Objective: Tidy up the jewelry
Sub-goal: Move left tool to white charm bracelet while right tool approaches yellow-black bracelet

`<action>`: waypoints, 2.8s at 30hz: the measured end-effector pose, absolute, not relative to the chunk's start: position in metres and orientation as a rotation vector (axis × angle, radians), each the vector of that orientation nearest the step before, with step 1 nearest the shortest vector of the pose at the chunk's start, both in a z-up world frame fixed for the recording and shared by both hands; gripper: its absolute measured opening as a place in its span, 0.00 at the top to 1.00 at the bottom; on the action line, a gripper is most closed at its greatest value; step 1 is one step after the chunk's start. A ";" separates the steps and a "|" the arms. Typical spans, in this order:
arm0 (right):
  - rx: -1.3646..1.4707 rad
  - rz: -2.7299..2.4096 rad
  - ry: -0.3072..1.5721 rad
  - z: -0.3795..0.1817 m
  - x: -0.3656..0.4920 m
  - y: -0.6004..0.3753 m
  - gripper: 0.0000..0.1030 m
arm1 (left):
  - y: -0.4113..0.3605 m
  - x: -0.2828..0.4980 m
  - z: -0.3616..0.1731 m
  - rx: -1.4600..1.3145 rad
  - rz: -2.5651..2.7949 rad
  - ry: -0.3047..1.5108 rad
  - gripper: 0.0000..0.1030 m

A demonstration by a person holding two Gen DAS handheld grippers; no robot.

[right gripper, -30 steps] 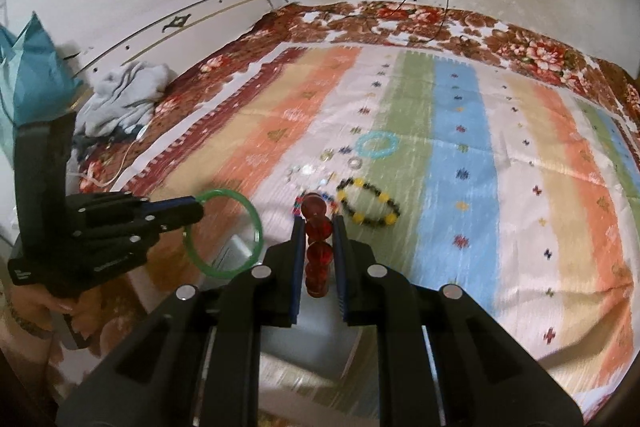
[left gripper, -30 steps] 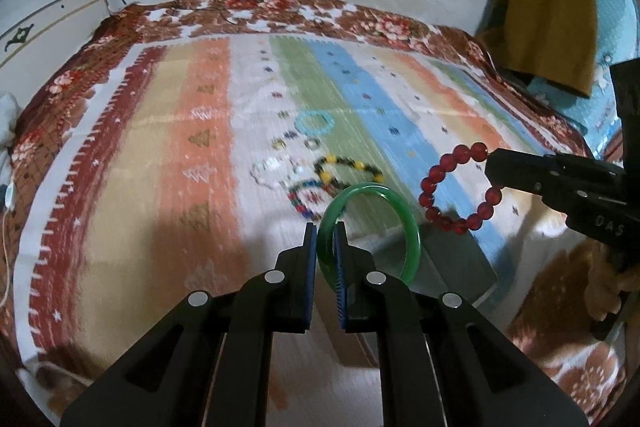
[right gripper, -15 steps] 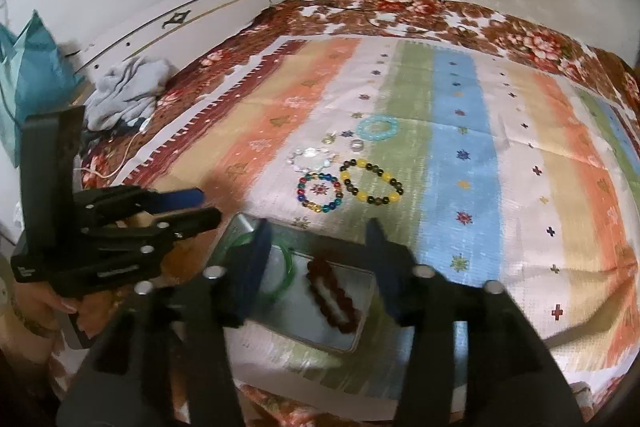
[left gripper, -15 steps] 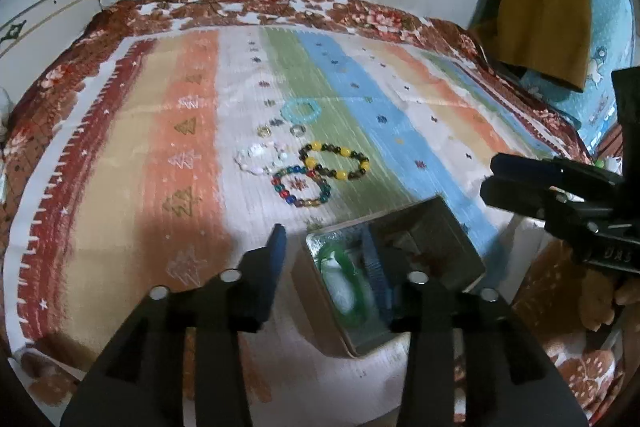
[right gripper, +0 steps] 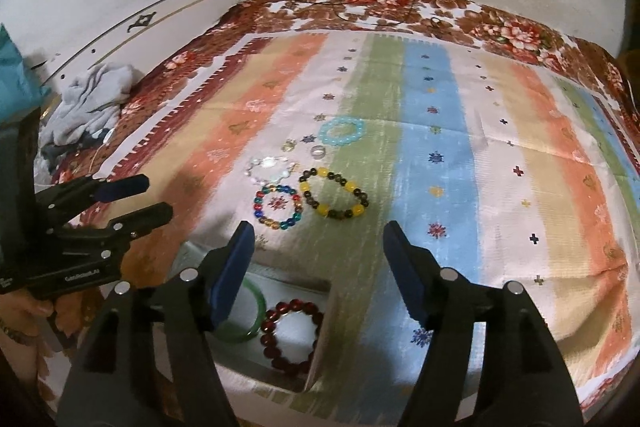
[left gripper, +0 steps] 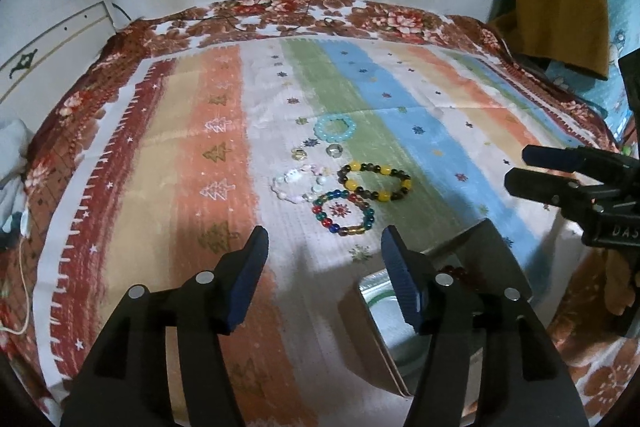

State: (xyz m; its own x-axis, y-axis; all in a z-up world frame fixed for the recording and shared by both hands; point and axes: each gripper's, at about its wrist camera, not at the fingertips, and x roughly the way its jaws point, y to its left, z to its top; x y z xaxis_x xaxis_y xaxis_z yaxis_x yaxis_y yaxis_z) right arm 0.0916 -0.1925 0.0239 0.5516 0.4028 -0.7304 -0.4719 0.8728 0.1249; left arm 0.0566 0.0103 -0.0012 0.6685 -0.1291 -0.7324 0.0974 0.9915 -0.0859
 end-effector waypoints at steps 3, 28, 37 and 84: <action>-0.092 0.508 0.837 0.024 0.097 -0.194 0.26 | 0.012 0.062 -0.002 -0.035 -0.122 0.828 0.36; -0.143 0.430 0.899 0.009 0.169 -0.192 0.11 | 0.041 0.128 -0.021 -0.059 -0.033 0.898 0.16; -0.116 0.449 0.953 0.003 0.194 -0.193 0.11 | 0.037 0.148 -0.028 -0.029 -0.035 0.929 0.15; -0.336 0.459 1.222 -0.093 0.257 -0.141 0.24 | 0.025 0.221 -0.098 0.084 -0.065 1.115 0.35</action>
State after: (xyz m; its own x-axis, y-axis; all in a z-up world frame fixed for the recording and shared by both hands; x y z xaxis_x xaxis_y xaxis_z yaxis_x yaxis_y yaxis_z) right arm 0.2568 -0.1406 -0.0930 0.2695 0.1561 -0.9503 -0.5083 0.8612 -0.0027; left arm 0.2207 0.0246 -0.0983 0.4391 -0.0106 -0.8984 0.0944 0.9949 0.0344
